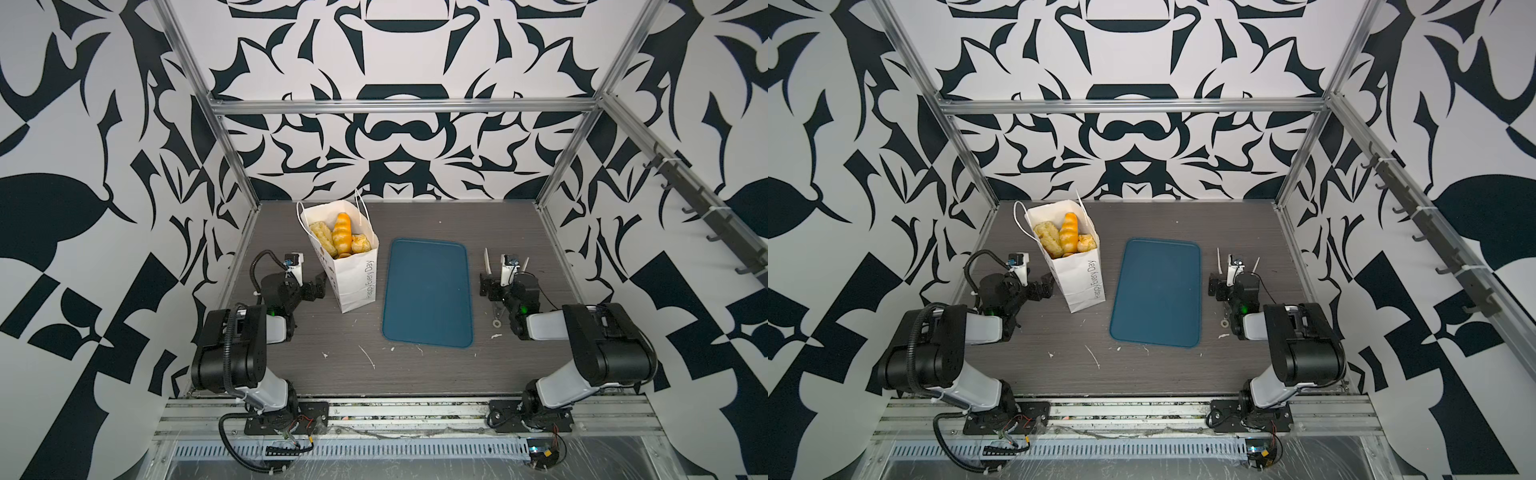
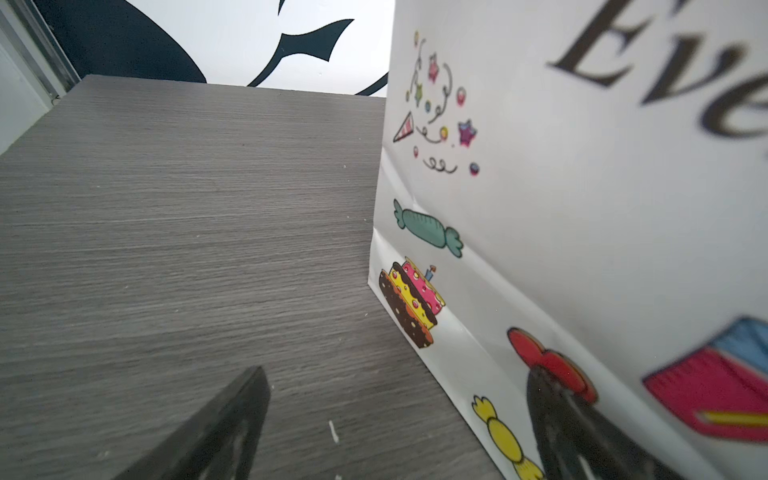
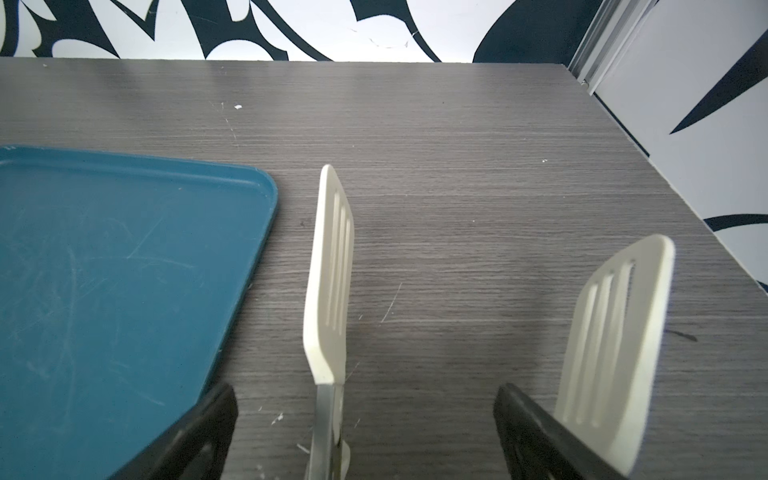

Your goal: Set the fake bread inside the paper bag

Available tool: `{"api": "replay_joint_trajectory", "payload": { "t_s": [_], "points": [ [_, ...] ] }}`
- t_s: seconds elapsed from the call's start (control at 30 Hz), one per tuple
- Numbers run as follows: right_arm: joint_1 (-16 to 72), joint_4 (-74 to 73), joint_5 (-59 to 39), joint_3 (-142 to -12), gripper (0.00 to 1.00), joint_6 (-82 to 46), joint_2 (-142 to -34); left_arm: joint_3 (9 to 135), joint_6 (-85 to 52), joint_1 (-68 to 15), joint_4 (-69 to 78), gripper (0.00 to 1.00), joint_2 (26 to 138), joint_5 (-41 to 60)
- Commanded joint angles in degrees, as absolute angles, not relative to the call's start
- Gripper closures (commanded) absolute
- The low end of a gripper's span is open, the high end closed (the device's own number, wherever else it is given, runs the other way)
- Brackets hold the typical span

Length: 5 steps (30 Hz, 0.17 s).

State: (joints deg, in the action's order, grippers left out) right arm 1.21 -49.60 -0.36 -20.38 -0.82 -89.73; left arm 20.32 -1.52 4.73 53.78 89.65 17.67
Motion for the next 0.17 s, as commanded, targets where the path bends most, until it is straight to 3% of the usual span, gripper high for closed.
{"api": "replay_joint_trajectory", "payload": {
  "t_s": [0.0,0.13],
  "points": [
    [1.4,-51.3,-0.6,-21.1,0.00,-0.4,-89.7,20.9,-1.6,4.3,54.4,0.01,90.1,17.2],
    [1.5,-52.0,-0.4,-20.3,0.00,-0.7,-89.0,20.9,-1.6,4.2,54.4,0.01,90.0,17.1]
  ]
}}
